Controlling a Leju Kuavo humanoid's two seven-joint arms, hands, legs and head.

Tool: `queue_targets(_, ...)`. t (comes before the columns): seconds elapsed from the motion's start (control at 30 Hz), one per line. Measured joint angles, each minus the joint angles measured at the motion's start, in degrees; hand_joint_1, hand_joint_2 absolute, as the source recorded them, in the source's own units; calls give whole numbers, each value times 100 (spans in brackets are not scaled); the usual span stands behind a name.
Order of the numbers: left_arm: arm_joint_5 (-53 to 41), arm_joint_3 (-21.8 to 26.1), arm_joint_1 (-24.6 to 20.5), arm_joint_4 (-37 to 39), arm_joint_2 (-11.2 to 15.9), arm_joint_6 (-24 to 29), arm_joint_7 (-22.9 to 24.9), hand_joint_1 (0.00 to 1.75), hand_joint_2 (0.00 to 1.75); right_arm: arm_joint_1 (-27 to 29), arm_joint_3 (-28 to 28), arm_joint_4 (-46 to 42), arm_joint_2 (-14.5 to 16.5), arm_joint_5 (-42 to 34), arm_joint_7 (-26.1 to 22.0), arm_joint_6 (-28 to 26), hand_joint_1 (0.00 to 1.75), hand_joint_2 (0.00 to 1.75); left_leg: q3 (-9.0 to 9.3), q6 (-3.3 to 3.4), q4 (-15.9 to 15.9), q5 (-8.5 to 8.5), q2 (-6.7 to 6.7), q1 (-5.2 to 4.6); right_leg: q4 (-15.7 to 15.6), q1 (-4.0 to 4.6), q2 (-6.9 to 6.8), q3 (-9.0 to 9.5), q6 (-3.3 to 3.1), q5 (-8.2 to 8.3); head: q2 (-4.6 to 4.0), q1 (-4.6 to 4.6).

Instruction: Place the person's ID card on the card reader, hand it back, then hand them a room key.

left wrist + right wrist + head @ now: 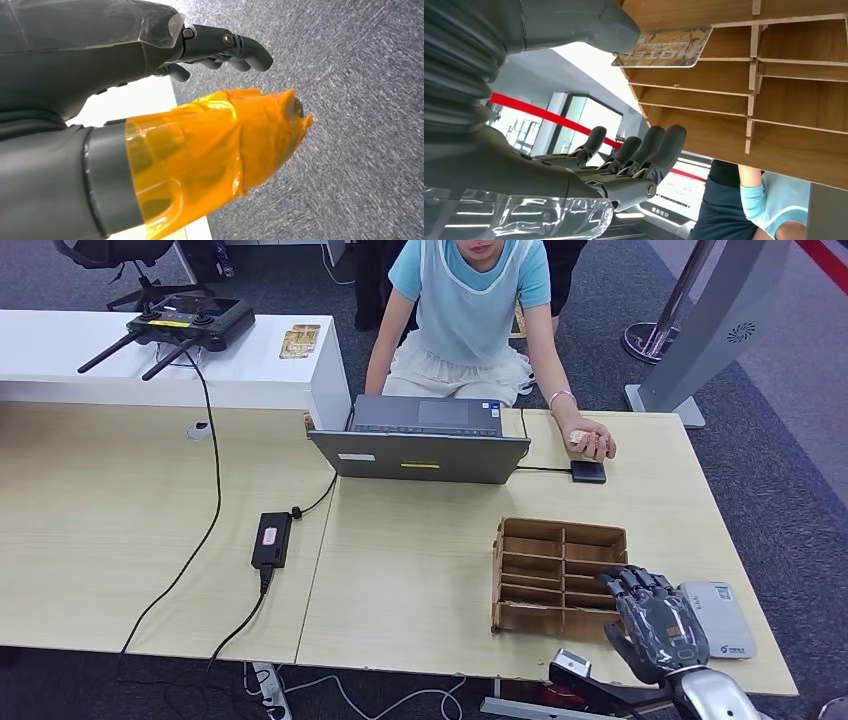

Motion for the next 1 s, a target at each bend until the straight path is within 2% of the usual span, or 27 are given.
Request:
queue_targets(0.13,-22,0,-1,0,0,2,1,0,0,-25,5,29,-39,-54,-31,15,61,175,0,0,0,0,0,0,0,0,0,0,0,0,1,0)
queue_targets(0.5,-40,0,-7,0,0,10,2,0,0,-98,33,81,-83,-128,-66,49,69,175,0,0,0,0,0,0,0,0,0,0,0,0,-1,1)
queue_targets(0.77,-58,0,-8,0,0,13,2,0,0,-142,101,102,-121,-132,-68,56,63,175,0,0,0,0,0,0,0,0,0,0,0,0,0,0)
queue_targets(1.0,-74,0,-9,0,0,26,4,0,0,-173,148,171,-121,-131,-68,56,66,175,0,0,0,0,0,0,0,0,0,0,0,0,-1,1)
